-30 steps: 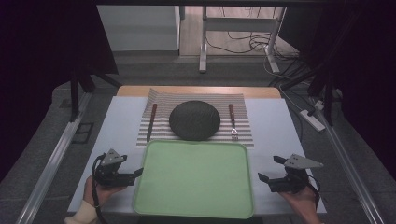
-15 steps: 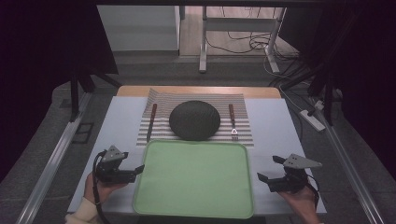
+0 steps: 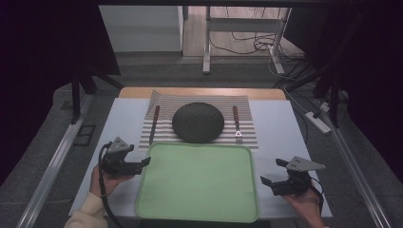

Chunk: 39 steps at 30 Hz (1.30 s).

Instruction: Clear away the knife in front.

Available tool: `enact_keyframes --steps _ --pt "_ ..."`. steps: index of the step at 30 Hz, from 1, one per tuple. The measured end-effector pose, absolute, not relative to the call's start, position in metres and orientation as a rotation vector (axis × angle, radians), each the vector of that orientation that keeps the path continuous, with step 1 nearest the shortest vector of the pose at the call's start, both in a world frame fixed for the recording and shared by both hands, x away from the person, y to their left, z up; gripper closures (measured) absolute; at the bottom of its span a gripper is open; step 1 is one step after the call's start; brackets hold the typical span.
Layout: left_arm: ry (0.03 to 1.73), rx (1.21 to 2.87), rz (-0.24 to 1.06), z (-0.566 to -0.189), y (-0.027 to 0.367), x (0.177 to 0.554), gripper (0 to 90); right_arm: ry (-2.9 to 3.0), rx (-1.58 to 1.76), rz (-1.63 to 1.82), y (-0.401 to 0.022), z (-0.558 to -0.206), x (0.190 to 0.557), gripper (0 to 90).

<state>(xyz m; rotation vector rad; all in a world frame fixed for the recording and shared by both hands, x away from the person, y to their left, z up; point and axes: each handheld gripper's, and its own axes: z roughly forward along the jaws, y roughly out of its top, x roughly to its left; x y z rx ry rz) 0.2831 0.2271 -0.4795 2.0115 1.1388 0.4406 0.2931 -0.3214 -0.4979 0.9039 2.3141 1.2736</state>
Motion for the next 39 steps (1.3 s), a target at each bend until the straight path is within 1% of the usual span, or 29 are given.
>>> enact_keyframes --steps 6,22,36,39 --pt "1.126 2.02 0.442 -0.475 0.221 0.293 17.0 2.319 0.904 1.275 -0.321 -0.498 0.293 6.6" --pt "1.097 2.043 0.434 -0.466 0.208 0.332 17.7 2.328 0.91 1.263 -0.32 -0.499 0.294 6.6" --pt "1.148 2.058 0.417 -0.476 0.206 0.37 19.2 2.341 0.896 1.271 -0.318 -0.5 0.295 6.9" --pt "1.15 2.07 0.416 -0.477 0.202 0.384 19.5 2.343 0.897 1.27 -0.318 -0.501 0.296 6.9"
